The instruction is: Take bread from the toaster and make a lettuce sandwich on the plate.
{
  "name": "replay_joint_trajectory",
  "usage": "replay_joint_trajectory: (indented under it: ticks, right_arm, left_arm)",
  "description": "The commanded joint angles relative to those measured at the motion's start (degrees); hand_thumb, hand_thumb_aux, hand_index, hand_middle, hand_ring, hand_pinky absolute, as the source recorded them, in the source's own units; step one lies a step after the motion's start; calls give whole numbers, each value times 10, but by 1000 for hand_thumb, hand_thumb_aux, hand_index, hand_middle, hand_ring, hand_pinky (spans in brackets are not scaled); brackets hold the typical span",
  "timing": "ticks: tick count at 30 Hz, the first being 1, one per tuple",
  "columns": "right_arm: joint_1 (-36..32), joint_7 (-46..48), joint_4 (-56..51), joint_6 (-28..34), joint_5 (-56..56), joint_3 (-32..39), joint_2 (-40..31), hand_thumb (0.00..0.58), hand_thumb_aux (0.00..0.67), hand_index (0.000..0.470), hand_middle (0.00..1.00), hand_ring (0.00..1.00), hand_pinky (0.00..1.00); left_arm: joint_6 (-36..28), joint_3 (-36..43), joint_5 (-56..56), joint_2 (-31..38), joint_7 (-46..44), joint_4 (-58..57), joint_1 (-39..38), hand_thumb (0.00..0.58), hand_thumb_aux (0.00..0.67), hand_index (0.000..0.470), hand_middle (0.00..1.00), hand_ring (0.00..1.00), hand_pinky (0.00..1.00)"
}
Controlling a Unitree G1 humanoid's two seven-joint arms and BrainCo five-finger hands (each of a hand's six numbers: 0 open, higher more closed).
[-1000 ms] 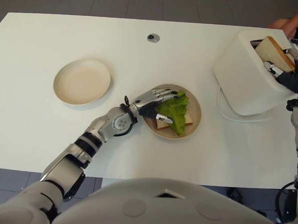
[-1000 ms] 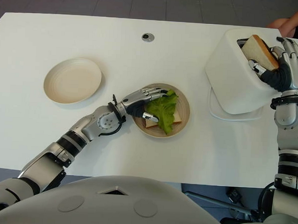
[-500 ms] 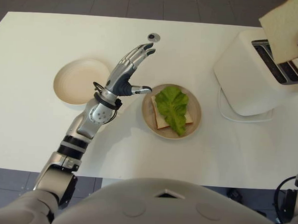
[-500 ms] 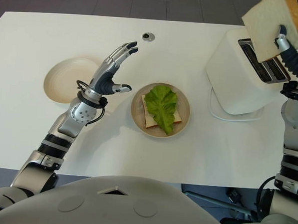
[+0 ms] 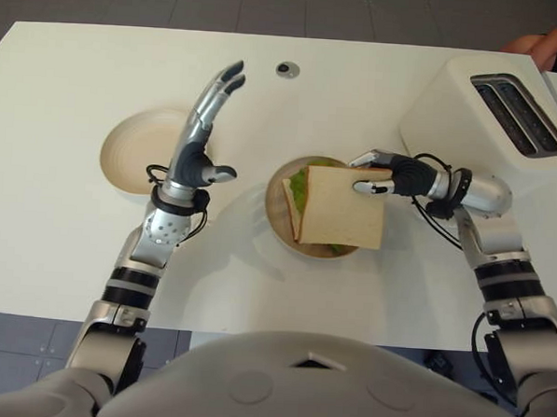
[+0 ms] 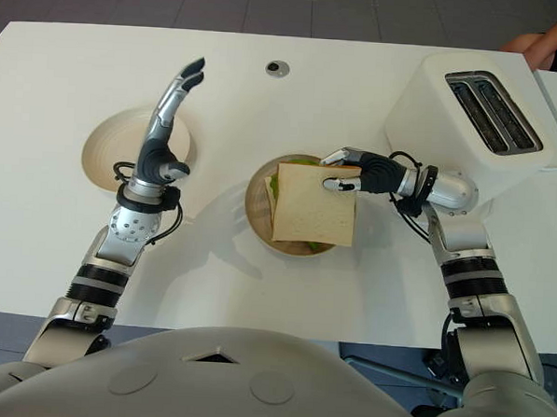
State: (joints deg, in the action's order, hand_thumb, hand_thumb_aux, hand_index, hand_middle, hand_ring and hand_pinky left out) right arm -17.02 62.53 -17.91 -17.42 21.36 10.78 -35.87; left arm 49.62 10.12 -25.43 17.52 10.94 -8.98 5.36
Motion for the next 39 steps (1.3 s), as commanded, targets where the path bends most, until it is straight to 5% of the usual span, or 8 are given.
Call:
replay_joint_trajectory:
  ticks: [1, 11, 22, 23, 24, 30, 38, 39]
  right_arm:
    - [-51, 3, -66, -14, -57, 9, 23, 580, 670, 470, 1000, 1000, 1000]
    - [-108, -117, -201, -98, -212, 23, 81, 580, 670, 470, 1000, 1000, 1000]
    - [-81, -183, -193, -166, -287, 40, 70, 580, 670, 470, 1000, 1000, 1000]
    - [-83, -216, -191, -173, -297, 30, 66, 456, 360, 253, 290, 290, 290]
    - [-90, -275, -189, -200, -316, 11, 63, 0, 0, 0, 0, 0, 0]
    - [-36, -649, -56, -261, -430, -169, 59, 0, 0, 0, 0, 0, 0]
    - [213, -564, 160, -220, -358, -129, 54, 0, 0, 0, 0, 0, 0]
    - [236, -527, 186, -211, -314, -116, 43, 0, 0, 0, 176, 176, 176]
  left_arm:
    - [35, 60, -75, 14, -36, -23, 2, 0, 0, 0, 0, 0, 0]
    - [66, 150, -165, 20, -67, -61, 17, 0, 0, 0, 0, 0, 0]
    - [-14, 230, -223, -16, -68, -288, 100, 0, 0, 0, 0, 0, 0]
    - [-11, 236, -212, -13, -85, -292, 95, 0, 0, 0, 0, 0, 0]
    - [-8, 242, -195, -9, -109, -293, 86, 0, 0, 0, 0, 0, 0]
    - [-16, 254, -119, 28, -192, -253, 50, 0, 0, 0, 0, 0, 0]
    - [9, 199, -57, 51, -154, -155, 62, 0, 0, 0, 0, 0, 0]
    - [32, 192, 11, 36, -151, -112, 53, 0, 0, 0, 0, 0, 0]
